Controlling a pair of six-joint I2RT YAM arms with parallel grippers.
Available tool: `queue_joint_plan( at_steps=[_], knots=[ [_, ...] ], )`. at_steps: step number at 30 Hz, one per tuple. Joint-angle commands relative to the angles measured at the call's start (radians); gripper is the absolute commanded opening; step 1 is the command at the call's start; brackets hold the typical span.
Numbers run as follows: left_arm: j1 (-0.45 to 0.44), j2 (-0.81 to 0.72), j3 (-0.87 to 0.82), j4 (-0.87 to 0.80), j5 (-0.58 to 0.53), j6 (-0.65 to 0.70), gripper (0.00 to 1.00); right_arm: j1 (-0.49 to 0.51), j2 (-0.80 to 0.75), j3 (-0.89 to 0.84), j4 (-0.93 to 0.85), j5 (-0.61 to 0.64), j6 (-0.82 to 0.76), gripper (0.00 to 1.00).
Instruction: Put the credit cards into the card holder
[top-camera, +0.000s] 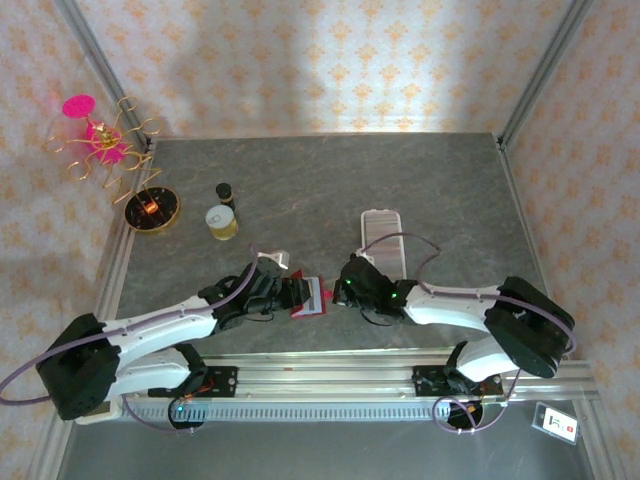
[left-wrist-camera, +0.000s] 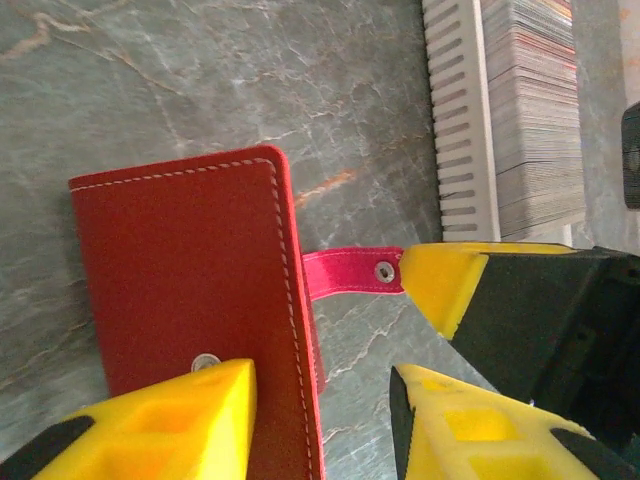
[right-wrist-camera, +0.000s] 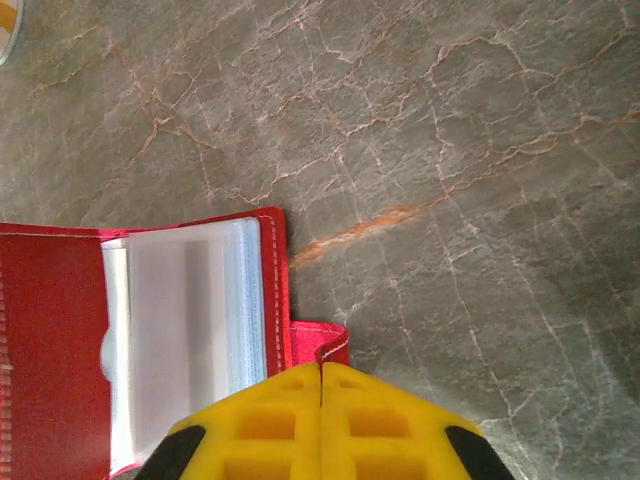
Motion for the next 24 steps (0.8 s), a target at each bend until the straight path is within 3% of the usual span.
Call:
queue_joint_plan(
  at_steps=[1, 8, 16, 24],
  knots=[
    [-0.016, 0.042, 0.028, 0.102, 0.042, -0.018, 0.41, 0.006, -0.033, -0.026, 0.018, -0.002, 0.021, 0.0],
    [-0.017, 0.109, -0.002, 0.123, -0.002, -0.052, 0.33, 0.007, -0.035, -0.032, 0.021, -0.011, 0.023, 0.0],
    [-0.02, 0.186, -0.074, 0.301, 0.064, -0.104, 0.24, 0.007, -0.023, -0.026, 0.024, -0.018, 0.021, 0.0],
    [-0.02, 0.215, -0.076, 0.234, 0.019, -0.078, 0.1, 0.007, -0.02, -0.022, 0.021, -0.017, 0.02, 0.0]
  ],
)
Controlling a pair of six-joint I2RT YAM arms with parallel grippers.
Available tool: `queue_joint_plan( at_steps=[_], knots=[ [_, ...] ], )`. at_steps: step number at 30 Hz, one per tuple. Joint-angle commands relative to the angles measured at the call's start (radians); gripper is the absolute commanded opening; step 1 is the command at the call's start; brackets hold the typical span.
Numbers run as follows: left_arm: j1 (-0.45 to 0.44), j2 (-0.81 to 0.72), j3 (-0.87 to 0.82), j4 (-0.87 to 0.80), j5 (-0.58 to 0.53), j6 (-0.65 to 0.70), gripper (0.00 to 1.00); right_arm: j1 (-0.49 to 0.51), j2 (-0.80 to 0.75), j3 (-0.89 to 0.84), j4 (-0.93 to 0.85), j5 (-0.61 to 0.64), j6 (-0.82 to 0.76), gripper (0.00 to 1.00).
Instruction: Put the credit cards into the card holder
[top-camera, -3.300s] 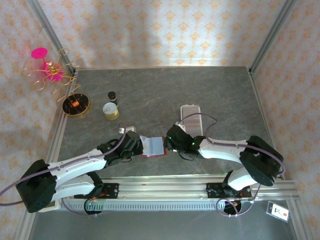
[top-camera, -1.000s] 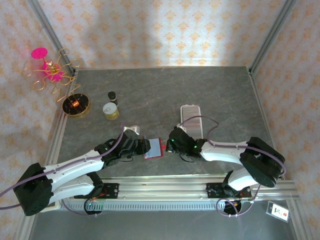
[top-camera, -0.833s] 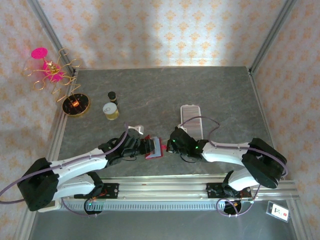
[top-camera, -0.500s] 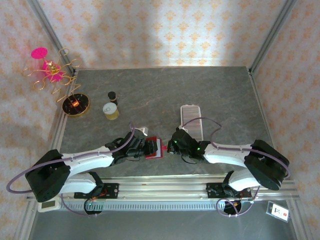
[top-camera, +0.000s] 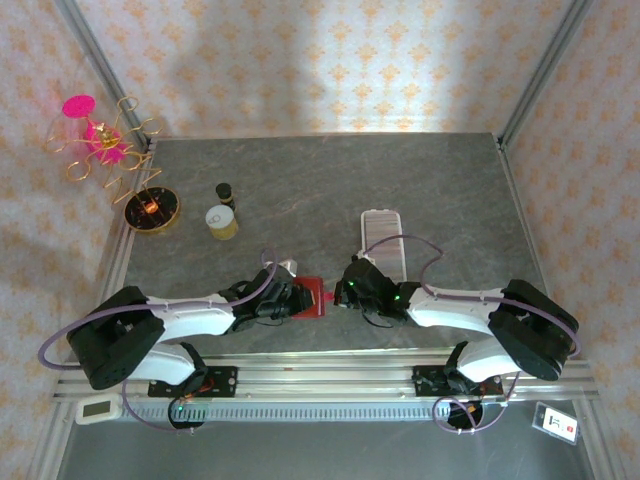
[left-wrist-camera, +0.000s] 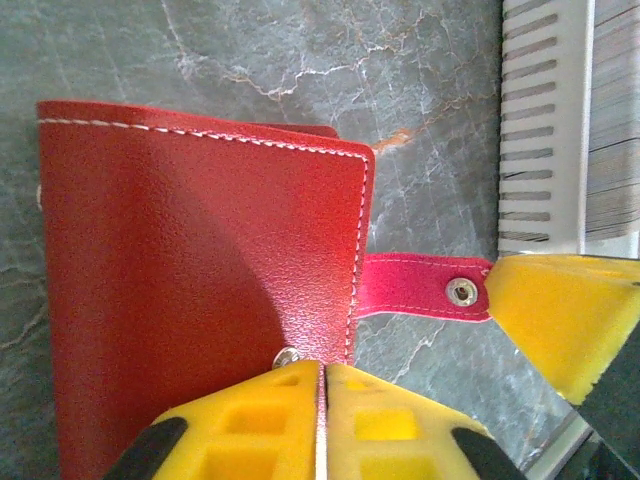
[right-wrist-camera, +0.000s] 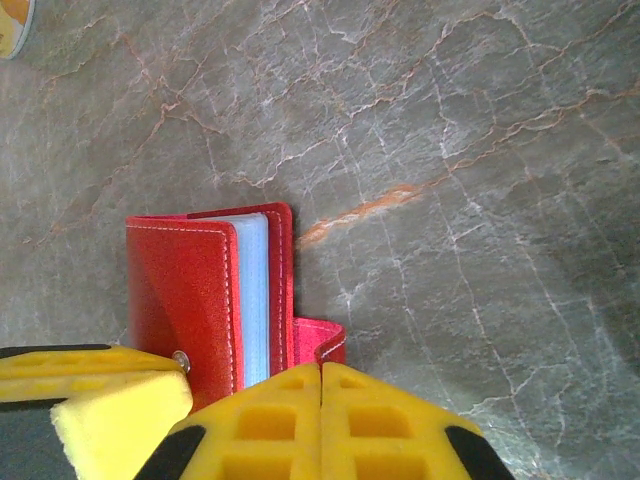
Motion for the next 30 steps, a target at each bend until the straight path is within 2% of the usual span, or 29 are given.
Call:
queue_joint_plan(
  at_steps=[1, 6, 9, 30],
  knots=[
    [-0.005, -0.012, -0.011, -0.022, -0.028, 0.01, 0.09, 0.007, 0.001, -0.001, 0.008, 0.004, 0.01, 0.0],
    [-0.006, -0.101, -0.008, -0.11, -0.105, 0.042, 0.01, 0.006, -0.006, -0.001, 0.008, 0.016, 0.012, 0.0],
    [-0.005, -0.13, -0.009, -0.177, -0.156, 0.057, 0.0, 0.007, -0.005, 0.003, 0.008, 0.016, 0.011, 0.0],
    [-0.005, -0.258, -0.063, -0.277, -0.197, 0.063, 0.0, 0.007, -0.001, 0.004, 0.002, 0.019, 0.012, 0.0]
  ],
)
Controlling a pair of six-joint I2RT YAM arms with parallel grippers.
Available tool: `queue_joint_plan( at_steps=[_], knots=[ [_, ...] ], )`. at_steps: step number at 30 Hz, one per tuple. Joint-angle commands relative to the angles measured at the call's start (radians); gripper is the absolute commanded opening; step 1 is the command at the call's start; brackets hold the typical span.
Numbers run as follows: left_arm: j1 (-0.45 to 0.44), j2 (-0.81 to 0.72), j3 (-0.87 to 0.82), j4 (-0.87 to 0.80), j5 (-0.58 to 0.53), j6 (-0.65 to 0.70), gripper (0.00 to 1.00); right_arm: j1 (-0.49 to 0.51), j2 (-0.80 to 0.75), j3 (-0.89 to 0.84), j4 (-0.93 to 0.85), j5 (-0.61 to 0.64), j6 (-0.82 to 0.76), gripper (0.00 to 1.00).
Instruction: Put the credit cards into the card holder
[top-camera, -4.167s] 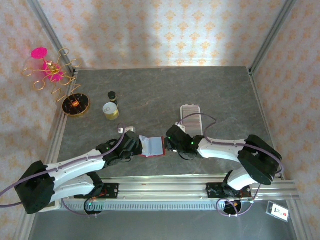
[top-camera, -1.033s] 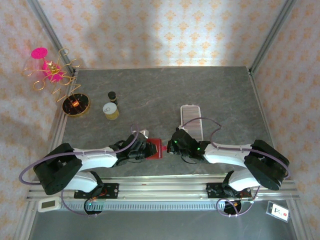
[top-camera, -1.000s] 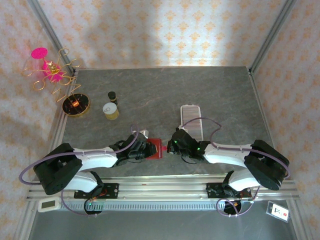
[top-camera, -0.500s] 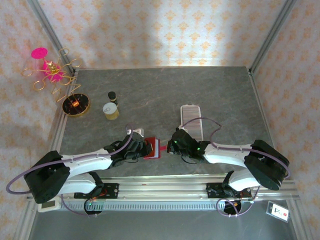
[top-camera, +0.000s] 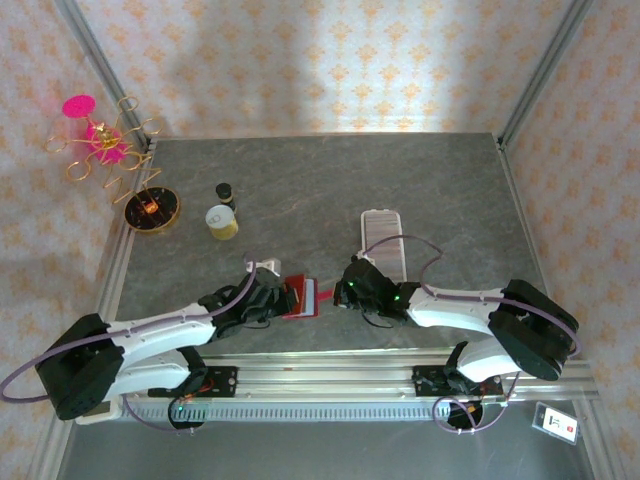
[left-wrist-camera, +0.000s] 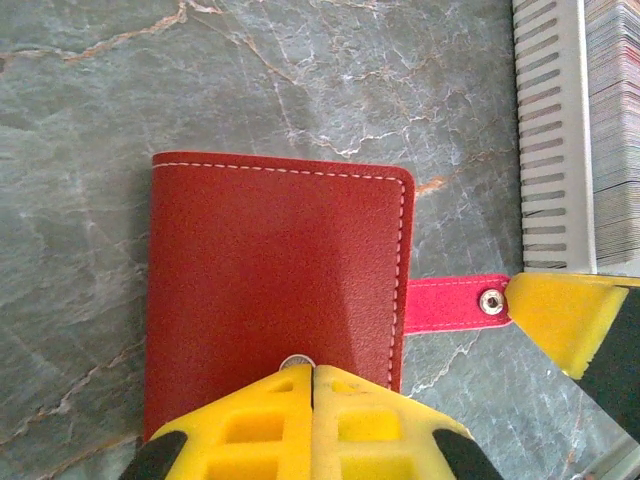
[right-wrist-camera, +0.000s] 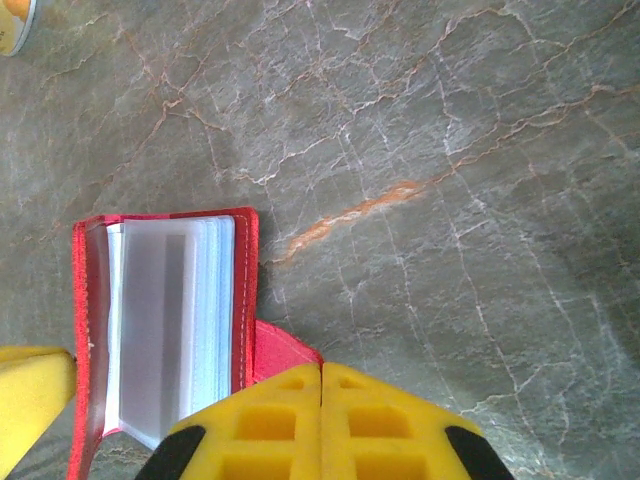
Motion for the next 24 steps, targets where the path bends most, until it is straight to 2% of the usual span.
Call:
queue_joint_plan(
  at_steps=[1, 7, 13, 24],
  knots=[
    [-0.005, -0.022, -0.028, -0.076, -0.042, 0.026, 0.0, 0.004, 0.0, 0.004, 0.003, 0.018, 0.011, 0.0],
    [-0.006, -0.053, -0.04, -0.139, -0.089, 0.028, 0.0, 0.005, 0.009, 0.002, 0.01, 0.015, 0.013, 0.0],
    [-0.006, -0.066, -0.062, -0.051, -0.017, 0.004, 0.0, 0.005, 0.021, 0.01, 0.01, 0.004, 0.009, 0.0],
    [-0.005, -0.025, -0.037, 0.057, 0.051, -0.015, 0.0, 0.004, 0.009, 0.013, 0.022, -0.013, -0.001, 0.0]
  ],
)
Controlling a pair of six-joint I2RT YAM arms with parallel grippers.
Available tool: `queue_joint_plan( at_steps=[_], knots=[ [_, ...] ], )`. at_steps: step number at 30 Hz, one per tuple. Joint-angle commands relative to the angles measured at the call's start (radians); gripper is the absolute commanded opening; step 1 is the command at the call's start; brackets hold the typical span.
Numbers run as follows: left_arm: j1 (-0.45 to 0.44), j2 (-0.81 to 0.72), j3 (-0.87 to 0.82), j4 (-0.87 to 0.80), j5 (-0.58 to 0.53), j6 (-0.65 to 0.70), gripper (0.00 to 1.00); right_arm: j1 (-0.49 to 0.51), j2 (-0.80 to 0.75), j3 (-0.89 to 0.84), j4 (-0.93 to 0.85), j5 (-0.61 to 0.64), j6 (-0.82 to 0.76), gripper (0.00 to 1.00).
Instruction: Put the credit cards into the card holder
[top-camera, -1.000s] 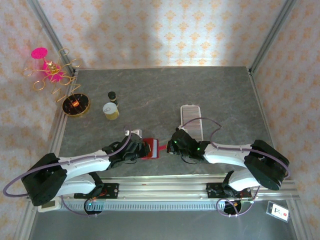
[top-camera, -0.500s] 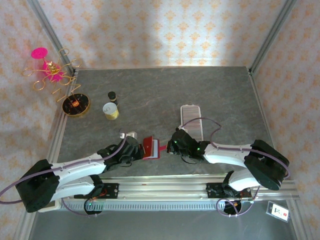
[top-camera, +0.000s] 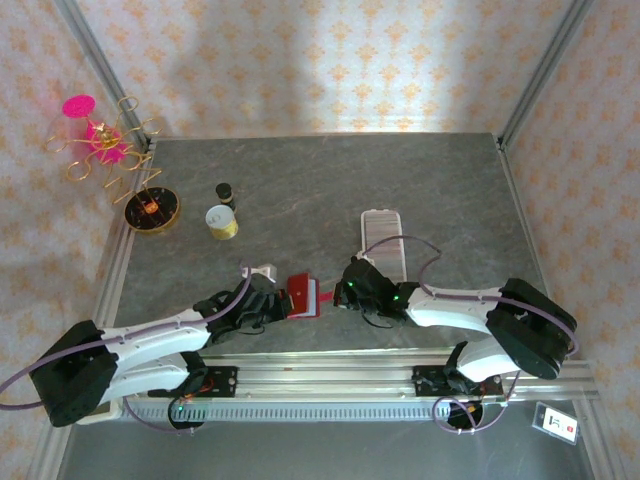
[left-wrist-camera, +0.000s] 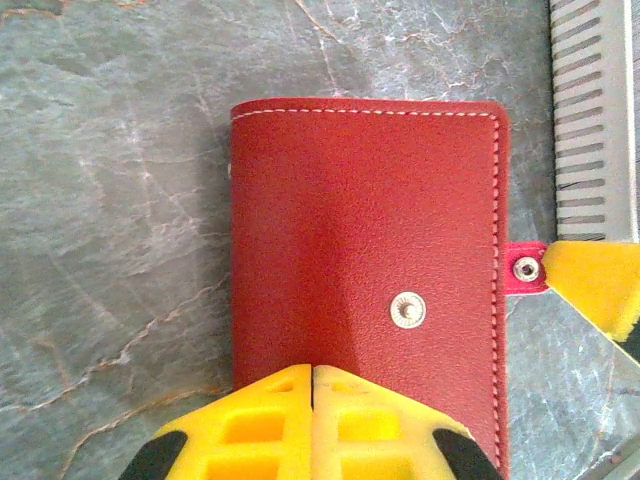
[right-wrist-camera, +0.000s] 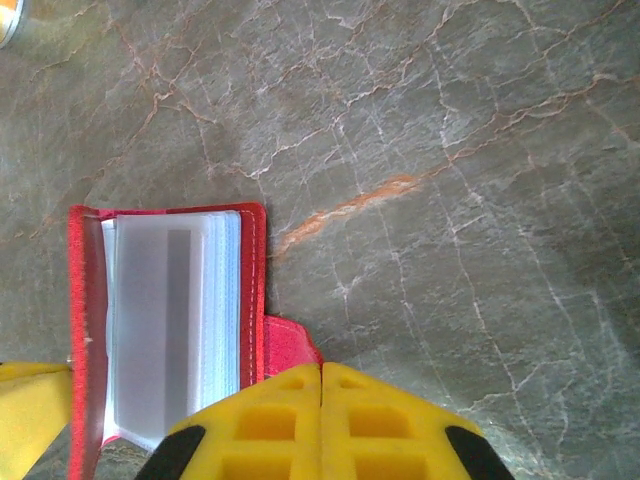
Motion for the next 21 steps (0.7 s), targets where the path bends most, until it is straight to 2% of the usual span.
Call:
queue_joint_plan(
  at_steps=[1, 13, 21],
  knots=[
    [-0.007, 0.022, 0.016, 0.073, 0.041, -0.021, 0.0, 0.005, -0.003, 0.012, 0.022, -0.004, 0.001, 0.0],
    [-0.006, 0.185, 0.005, 0.113, 0.039, -0.015, 0.0, 0.005, -0.026, 0.019, 0.076, -0.065, -0.03, 0.0],
    [-0.006, 0.159, -0.019, 0.103, 0.031, -0.023, 0.0, 0.028, 0.056, 0.074, 0.158, -0.143, -0.054, 0.0]
  ],
)
